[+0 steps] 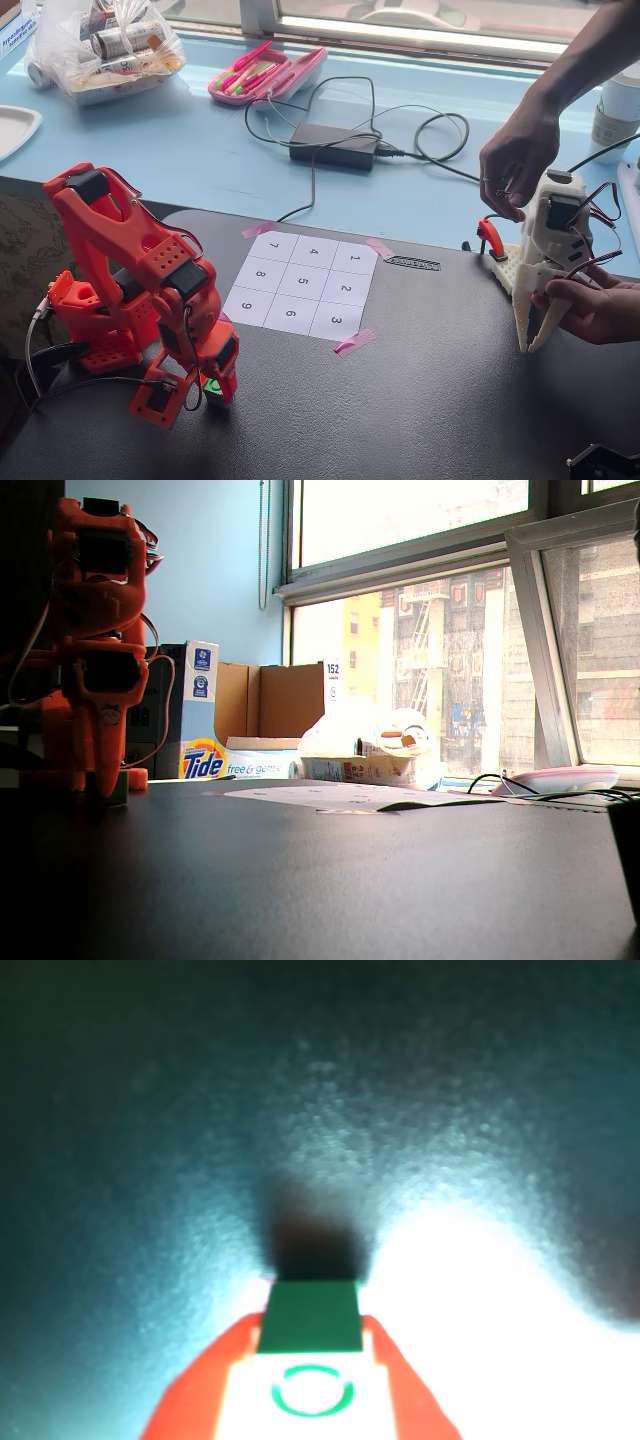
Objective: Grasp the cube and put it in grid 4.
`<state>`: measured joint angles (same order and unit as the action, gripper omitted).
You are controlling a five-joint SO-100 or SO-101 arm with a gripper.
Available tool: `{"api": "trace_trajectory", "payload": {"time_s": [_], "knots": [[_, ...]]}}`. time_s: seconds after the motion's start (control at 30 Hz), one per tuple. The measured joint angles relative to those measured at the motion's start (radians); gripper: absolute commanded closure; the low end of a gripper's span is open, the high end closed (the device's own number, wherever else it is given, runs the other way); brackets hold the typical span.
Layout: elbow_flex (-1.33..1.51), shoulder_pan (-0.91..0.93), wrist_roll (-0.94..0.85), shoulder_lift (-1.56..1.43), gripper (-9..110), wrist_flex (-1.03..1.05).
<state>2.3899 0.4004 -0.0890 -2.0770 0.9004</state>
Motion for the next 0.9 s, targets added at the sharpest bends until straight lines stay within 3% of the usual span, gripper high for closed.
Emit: {"api": "trace_trajectory", "payload": {"time_s": [0.3, 0.63, 0.9], "knots": [[-0.060, -0.031, -0.018, 0.000, 101, 0.021], [-0.612, -0.264, 0.008, 0.064, 101, 0.319], [-0.867, -0.505, 0.008, 0.192, 101, 0.370]]}}
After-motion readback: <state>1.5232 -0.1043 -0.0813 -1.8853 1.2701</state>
